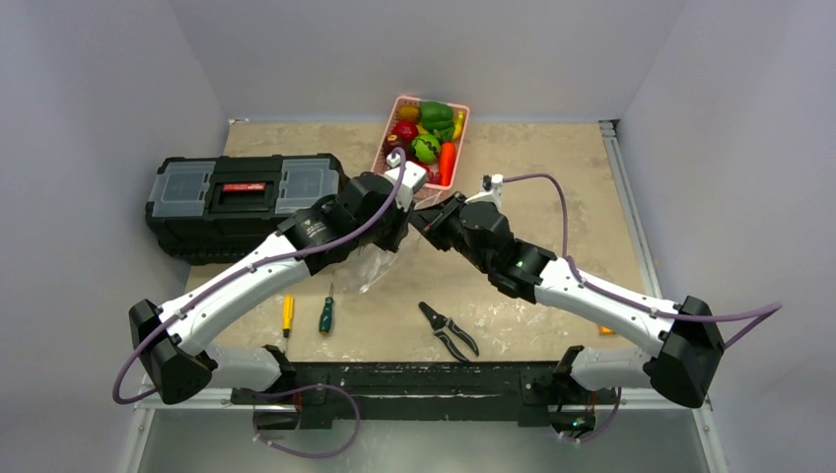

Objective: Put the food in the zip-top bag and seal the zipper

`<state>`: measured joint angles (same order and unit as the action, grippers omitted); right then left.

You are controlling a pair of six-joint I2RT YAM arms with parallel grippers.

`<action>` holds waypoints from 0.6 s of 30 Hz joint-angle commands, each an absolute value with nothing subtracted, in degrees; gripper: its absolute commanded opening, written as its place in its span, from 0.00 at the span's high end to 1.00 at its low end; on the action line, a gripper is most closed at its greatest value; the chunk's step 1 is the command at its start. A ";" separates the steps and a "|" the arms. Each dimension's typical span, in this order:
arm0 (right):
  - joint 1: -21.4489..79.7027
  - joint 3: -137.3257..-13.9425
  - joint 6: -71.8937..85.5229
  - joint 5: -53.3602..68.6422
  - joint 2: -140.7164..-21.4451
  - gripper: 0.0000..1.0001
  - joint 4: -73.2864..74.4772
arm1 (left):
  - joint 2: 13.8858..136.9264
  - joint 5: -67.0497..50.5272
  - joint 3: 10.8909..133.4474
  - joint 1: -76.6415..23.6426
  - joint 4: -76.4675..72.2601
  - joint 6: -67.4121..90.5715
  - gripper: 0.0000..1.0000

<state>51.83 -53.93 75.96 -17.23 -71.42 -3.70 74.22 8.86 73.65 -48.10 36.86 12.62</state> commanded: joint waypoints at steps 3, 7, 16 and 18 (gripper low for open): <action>52.22 -57.77 63.62 -19.37 -70.40 0.88 -0.53 | 73.98 11.73 76.29 -48.41 37.11 12.80 0.99; 51.97 -60.16 47.54 -17.65 -68.19 0.56 5.61 | 73.75 12.30 76.45 -48.34 37.43 13.68 1.00; 52.12 -62.33 44.31 -18.96 -66.11 0.24 20.99 | 73.06 11.78 76.12 -48.34 36.88 16.81 1.00; 52.27 -64.94 48.76 -18.04 -68.98 0.22 24.56 | 73.24 11.70 75.99 -48.38 36.73 17.48 1.00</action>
<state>52.03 -59.81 46.39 -17.47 -65.54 15.75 74.26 11.16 73.93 -48.38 38.37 14.85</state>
